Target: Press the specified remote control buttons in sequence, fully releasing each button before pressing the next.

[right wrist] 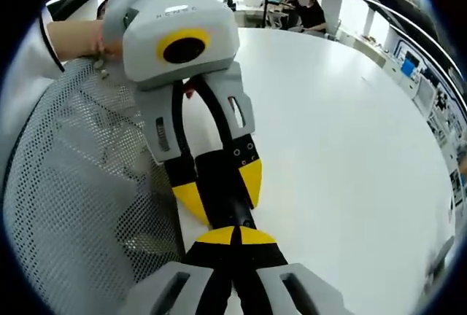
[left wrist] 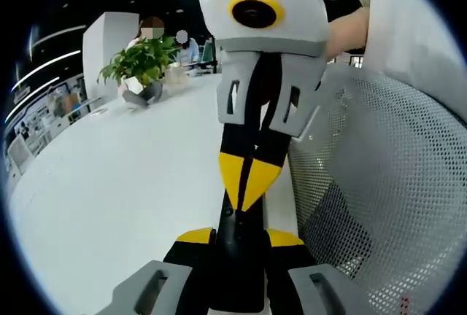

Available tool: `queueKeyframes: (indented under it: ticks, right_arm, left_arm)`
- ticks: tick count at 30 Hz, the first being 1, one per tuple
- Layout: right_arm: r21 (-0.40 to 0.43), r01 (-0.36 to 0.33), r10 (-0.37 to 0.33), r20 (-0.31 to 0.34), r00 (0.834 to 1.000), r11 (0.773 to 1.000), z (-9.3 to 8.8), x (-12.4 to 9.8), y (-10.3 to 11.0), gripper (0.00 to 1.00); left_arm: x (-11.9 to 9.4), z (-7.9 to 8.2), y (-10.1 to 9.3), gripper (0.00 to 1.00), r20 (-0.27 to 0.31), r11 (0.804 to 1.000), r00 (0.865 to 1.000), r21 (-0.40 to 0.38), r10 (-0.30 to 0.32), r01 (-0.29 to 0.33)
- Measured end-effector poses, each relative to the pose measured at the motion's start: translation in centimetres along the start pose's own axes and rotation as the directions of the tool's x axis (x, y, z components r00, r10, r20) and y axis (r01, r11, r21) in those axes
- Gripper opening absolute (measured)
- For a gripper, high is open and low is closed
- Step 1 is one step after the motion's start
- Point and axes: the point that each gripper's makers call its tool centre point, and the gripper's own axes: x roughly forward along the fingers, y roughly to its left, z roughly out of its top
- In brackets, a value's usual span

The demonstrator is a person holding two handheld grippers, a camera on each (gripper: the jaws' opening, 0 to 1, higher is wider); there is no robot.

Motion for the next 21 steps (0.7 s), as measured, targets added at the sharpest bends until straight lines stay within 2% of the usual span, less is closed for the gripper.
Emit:
queueKeyframes:
  ticks: [2, 5, 8, 9, 11, 12, 13, 15, 16, 18, 19, 21]
  right_arm:
    - [-0.011, 0.007, -0.007, -0.025, 1.000, 1.000, 0.1, 0.1, 0.0, 0.00]
    - [-0.097, 0.067, -0.072, -0.050, 0.996, 0.993, 0.2, 0.3, -0.1, 0.00]
    - [-0.243, 0.118, -0.141, -0.079, 0.987, 0.963, 0.1, 0.4, 0.1, 0.00]
    - [-0.246, 0.121, -0.144, -0.077, 0.987, 0.962, 0.1, 0.4, 0.1, 0.00]
    - [-0.193, 0.101, -0.114, -0.060, 0.992, 0.976, 0.1, 0.3, 0.0, 0.00]
    - [-0.114, 0.071, -0.075, -0.031, 0.997, 0.991, 0.1, 0.2, 0.0, 0.00]
    - [-0.078, 0.056, -0.058, -0.018, 0.998, 0.995, 0.2, 0.2, 0.0, 0.00]
    - [0.080, -0.018, 0.015, 0.041, 0.999, 0.997, 0.3, -0.1, -0.2, 0.00]
    - [0.113, -0.045, 0.039, 0.055, 0.998, 0.993, 0.2, -0.1, -0.2, 0.00]
    - [0.072, -0.030, 0.027, 0.047, 0.999, 0.997, -0.1, -0.4, -1.0, 0.00]
    - [0.009, -0.020, 0.020, 0.017, 1.000, 1.000, -0.5, -0.5, -1.3, 0.00]
    - [0.008, -0.036, 0.036, 0.014, 0.999, 0.999, -0.3, -0.4, -1.4, 0.00]
  left_arm:
    - [0.0, 0.0, 0.0, 0.25, -0.001, 1.000, 1.000, 0.001, 0.000, 0.000]
    - [0.0, 0.0, 0.0, 0.25, -0.001, 1.000, 1.000, 0.001, 0.002, -0.002]
    - [0.0, 0.0, 0.0, 0.25, -0.001, 1.000, 1.000, 0.000, 0.005, -0.005]
    - [0.0, 0.0, 0.0, 0.25, -0.001, 1.000, 1.000, -0.002, 0.006, -0.006]
    - [0.0, 0.0, 0.0, 0.25, -0.001, 1.000, 1.000, -0.001, 0.007, -0.007]
    - [-0.1, 0.1, 0.0, 0.25, 0.000, 1.000, 1.000, -0.001, 0.008, -0.008]
    - [-0.1, 0.1, 0.0, 0.25, 0.000, 1.000, 1.000, -0.001, 0.008, -0.008]
    - [-0.1, 0.0, 0.0, 0.25, 0.000, 1.000, 1.000, -0.002, 0.009, -0.009]
    - [-0.1, 0.0, 0.0, 0.25, 0.000, 1.000, 1.000, -0.002, 0.009, -0.009]
    - [-0.1, 0.0, 0.0, 0.25, -0.001, 1.000, 1.000, -0.002, 0.011, -0.011]
    - [-0.1, 0.0, 0.0, 0.25, -0.001, 1.000, 1.000, -0.003, 0.011, -0.011]
    - [-0.1, 0.0, 0.0, 0.25, -0.001, 1.000, 1.000, -0.001, 0.010, -0.010]
